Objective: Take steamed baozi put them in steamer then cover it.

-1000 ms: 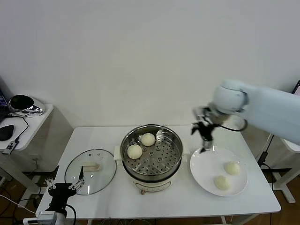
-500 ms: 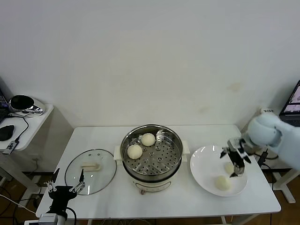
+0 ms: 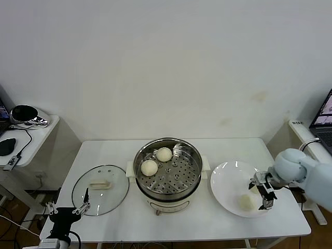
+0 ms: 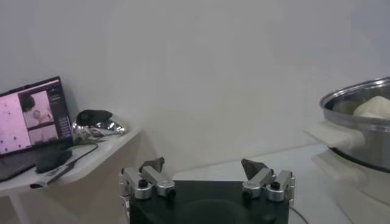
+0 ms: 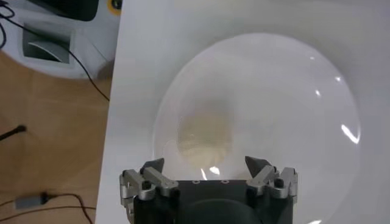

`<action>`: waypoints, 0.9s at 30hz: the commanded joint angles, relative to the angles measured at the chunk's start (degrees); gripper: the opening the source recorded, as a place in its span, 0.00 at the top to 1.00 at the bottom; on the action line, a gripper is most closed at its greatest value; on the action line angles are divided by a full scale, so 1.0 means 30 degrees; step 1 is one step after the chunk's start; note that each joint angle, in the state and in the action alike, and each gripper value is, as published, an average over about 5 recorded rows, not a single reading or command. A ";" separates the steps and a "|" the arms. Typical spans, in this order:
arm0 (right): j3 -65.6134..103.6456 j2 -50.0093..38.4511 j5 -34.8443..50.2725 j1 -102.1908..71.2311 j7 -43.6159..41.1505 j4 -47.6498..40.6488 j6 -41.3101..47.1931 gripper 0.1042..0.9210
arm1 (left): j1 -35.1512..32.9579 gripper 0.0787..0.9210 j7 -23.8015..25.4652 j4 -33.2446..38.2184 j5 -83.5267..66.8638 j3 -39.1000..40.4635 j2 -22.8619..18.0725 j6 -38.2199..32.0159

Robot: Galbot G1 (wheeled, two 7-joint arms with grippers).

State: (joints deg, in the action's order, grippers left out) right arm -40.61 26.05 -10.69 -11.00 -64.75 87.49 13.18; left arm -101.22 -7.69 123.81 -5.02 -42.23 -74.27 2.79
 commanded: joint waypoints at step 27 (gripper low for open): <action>0.1144 0.1333 -0.0071 -0.0463 -0.0323 -0.1144 0.0712 0.38 | 0.0091 0.12 -0.0008 -0.0045 -0.0036 -0.0103 -0.0059 -0.0020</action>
State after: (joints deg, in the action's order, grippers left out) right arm -37.57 30.12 -11.32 -13.49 -64.71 83.97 15.14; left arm -100.95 -7.71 123.64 -5.12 -42.56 -74.46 2.72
